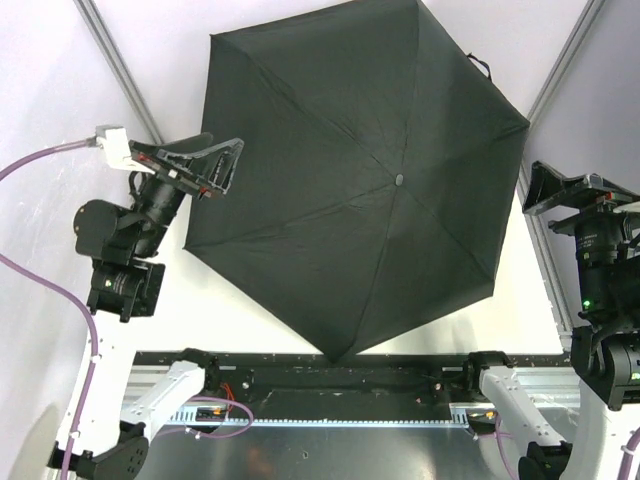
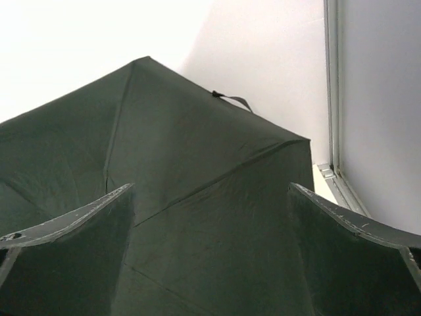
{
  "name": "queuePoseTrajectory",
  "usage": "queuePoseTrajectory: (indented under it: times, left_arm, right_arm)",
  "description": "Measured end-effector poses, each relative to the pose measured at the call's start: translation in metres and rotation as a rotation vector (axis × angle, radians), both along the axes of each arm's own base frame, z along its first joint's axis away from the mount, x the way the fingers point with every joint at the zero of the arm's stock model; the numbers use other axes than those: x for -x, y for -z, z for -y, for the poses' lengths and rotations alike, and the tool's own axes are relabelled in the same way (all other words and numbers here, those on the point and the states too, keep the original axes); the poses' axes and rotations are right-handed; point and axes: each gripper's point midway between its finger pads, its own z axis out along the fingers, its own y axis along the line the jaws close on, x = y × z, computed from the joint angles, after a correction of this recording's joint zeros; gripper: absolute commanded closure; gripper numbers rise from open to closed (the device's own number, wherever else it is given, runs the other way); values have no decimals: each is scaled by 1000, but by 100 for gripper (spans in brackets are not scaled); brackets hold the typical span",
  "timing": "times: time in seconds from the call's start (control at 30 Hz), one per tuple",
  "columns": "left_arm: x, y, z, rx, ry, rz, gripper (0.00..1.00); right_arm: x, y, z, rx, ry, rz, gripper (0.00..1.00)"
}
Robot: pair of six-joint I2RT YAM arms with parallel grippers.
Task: Put away the umbrella
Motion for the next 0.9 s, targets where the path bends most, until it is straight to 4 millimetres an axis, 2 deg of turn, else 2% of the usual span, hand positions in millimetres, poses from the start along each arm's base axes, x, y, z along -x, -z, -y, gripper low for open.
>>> queuePoseTrajectory:
  times: [0.13,0.23,0.4,0.47,0.53,0.6,0.7,0.77,0.83,0.9]
  left_arm:
    - [-16,16,4,-15,12,-88,1]
    - [-37,30,-4,-17,13,-180,1]
    - [-83,70,-47,41,-20,-371,1]
    - [-106,103,-74,80,-80,-473,1]
    - [-118,144,-101,117,-157,-586,1]
    - [-122,166,-118,136,-214,-647,1]
    - [-130,176,-133,134,-247,-670,0]
    - [-144,179,-138,111,-229,-681,1]
    - [-158,183,-137,87,-182,-687,1]
    - [-168,197,-131,71,-120,-708,1]
  right_arm:
    - [2,3,-6,-5,-31,-1,1]
    - [2,10,-15,-2,-81,-23,1]
    - [-5,30,-35,18,-180,-100,1]
    - [-9,43,-45,29,-231,-137,1]
    - [-14,62,-56,39,-288,-195,1]
    - [-21,81,-68,48,-349,-264,1]
    - [-38,110,-89,53,-450,-382,1]
    - [-52,131,-101,46,-507,-458,1]
    - [-61,154,-109,30,-545,-525,1]
    - [-69,177,-114,5,-567,-590,1]
